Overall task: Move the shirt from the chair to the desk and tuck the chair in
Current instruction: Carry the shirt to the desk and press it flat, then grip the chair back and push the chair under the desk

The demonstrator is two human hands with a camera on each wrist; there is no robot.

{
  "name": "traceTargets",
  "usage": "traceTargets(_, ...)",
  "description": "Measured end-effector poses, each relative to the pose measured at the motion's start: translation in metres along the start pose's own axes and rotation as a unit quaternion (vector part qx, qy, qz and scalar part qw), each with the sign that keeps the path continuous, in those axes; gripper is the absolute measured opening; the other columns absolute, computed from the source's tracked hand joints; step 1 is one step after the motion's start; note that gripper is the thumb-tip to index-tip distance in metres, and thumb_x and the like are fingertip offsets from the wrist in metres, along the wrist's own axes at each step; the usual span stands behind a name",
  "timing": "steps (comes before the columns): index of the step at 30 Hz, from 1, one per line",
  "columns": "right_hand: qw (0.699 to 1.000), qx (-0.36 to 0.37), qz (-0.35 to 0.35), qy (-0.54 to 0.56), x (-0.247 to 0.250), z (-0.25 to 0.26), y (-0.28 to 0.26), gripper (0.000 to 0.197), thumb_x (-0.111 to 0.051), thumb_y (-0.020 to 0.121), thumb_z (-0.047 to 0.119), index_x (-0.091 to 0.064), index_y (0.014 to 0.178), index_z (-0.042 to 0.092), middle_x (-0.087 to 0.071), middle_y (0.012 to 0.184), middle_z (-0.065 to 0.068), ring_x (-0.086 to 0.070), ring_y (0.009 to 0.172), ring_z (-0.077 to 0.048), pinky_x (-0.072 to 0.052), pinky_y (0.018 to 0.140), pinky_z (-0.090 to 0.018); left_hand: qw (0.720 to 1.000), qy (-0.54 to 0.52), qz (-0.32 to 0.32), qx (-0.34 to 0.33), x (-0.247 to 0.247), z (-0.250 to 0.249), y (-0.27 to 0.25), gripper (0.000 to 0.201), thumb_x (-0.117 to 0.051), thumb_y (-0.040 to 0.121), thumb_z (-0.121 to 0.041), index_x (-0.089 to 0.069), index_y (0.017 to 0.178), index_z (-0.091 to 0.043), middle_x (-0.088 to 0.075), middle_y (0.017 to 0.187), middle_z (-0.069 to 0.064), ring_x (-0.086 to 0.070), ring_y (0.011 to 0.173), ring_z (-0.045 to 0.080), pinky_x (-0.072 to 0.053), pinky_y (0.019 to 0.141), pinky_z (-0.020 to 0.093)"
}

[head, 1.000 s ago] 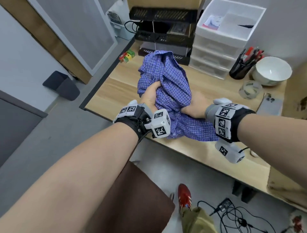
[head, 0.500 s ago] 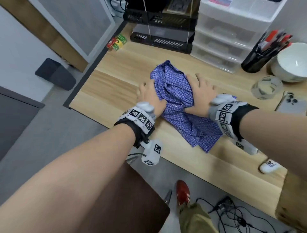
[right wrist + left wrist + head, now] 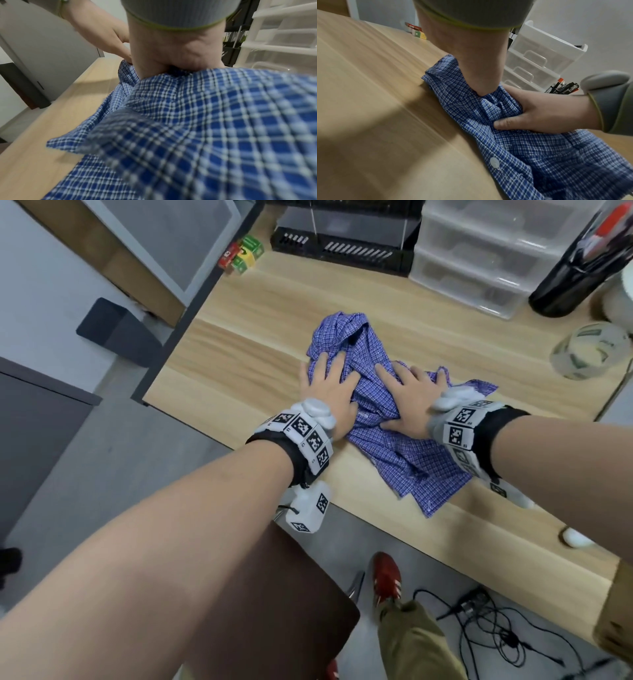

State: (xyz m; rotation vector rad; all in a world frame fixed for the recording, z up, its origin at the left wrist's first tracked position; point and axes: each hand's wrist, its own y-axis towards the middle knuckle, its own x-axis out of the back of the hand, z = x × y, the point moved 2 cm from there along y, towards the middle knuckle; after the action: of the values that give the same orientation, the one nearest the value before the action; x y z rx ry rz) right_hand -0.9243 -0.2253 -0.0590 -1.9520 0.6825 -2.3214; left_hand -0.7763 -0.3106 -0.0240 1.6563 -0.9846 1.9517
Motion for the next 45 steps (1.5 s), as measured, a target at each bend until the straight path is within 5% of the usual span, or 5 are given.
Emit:
traceTargets(7, 0.997, -0.028, -0.07, -0.012, 0.028, 0.014, -0.015, 0.131, -0.075, 0.054, 0.075, -0.02, 0.157, 0.016, -0.038, 0.153, -0.02, -0.033, 0.147, -0.037, -0.009, 0.119, -0.072, 0.999, -0.015, -0.041, 0.022, 0.023, 0.016, -0.03, 0.073, -0.053, 0.095, -0.041, -0.029, 0.162, -0.025, -0.023, 0.171, 0.013, -0.017, 0.158, 0.039, -0.008, 0.128, 0.062)
traceTargets(12, 0.992, -0.029, -0.121, 0.021, 0.065, 0.051, -0.039, 0.105, -0.063, 0.069, 0.066, -0.03, 0.153, 0.011, -0.031, 0.161, -0.023, -0.022, 0.154, -0.038, -0.012, 0.121, -0.065, 0.998, -0.009, -0.022, 0.06, 0.053, 0.051, -0.074, 0.061, -0.055, 0.092, -0.037, -0.043, 0.148, -0.017, -0.05, 0.148, 0.016, -0.047, 0.137, 0.038, -0.027, 0.121, 0.056)
traceTargets(18, 0.991, -0.001, -0.062, 0.116, 0.098, 0.123, -0.1, 0.055, -0.059, 0.085, 0.032, -0.047, 0.132, 0.007, -0.065, 0.114, -0.018, -0.063, 0.1, -0.038, -0.053, 0.084, -0.044, 0.992, -0.027, 0.085, 0.093, 0.069, 0.096, -0.158, 0.015, -0.056, 0.092, -0.026, -0.059, 0.091, -0.011, -0.058, 0.076, 0.007, -0.055, 0.066, 0.025, -0.037, 0.056, 0.026)
traceTargets(36, 0.982, 0.108, 0.142, 0.064, -0.026, 0.445, -0.363, 0.033, -0.057, 0.092, 0.031, -0.064, 0.117, 0.012, -0.068, 0.121, -0.011, -0.066, 0.109, -0.033, -0.053, 0.087, -0.035, 0.949, -0.076, 0.184, 0.244, -0.058, 0.274, -0.566, 0.03, -0.051, 0.068, -0.037, -0.044, 0.053, -0.012, -0.053, 0.056, 0.007, -0.052, 0.054, 0.026, -0.046, 0.061, 0.03)
traceTargets(45, 0.942, 0.149, 0.253, 0.161, -0.129, 0.55, -0.415, 0.033, -0.058, 0.09, 0.033, -0.065, 0.116, 0.015, -0.066, 0.122, -0.007, -0.064, 0.111, -0.029, -0.053, 0.095, -0.037, 0.88, -0.141, 0.223, 0.395, -0.145, 0.292, -0.692, 0.018, -0.055, 0.096, -0.028, -0.055, 0.09, -0.012, -0.065, 0.095, 0.005, -0.054, 0.085, 0.029, -0.047, 0.082, 0.031)
